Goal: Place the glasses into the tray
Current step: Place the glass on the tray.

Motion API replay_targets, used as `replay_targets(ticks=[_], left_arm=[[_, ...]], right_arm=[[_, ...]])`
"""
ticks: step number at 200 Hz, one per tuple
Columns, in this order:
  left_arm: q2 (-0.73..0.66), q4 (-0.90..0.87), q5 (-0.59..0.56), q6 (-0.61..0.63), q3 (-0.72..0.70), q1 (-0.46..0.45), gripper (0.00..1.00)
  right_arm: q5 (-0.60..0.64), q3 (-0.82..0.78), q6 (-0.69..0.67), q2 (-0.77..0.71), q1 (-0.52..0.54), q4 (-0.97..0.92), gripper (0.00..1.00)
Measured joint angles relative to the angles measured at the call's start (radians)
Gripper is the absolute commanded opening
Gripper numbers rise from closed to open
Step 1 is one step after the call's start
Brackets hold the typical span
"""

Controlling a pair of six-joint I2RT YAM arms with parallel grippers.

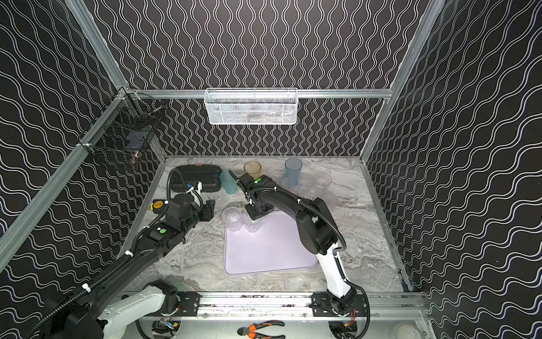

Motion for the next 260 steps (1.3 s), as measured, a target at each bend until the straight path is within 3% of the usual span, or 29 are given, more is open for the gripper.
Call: replay_targets(ticks=[172,260], left_arm=[[0.008,0.016,0.0,0.013,0.0,0.0,0.63],[0.013,0.016,0.0,0.013,0.0,0.0,0.63]], right_arm=[[0.003,-0.037,-0.016,-0.026,-0.023,0.041,0.0],[0.013,-0.043,-0.023,-0.029,-0.025,0.058,0.14]])
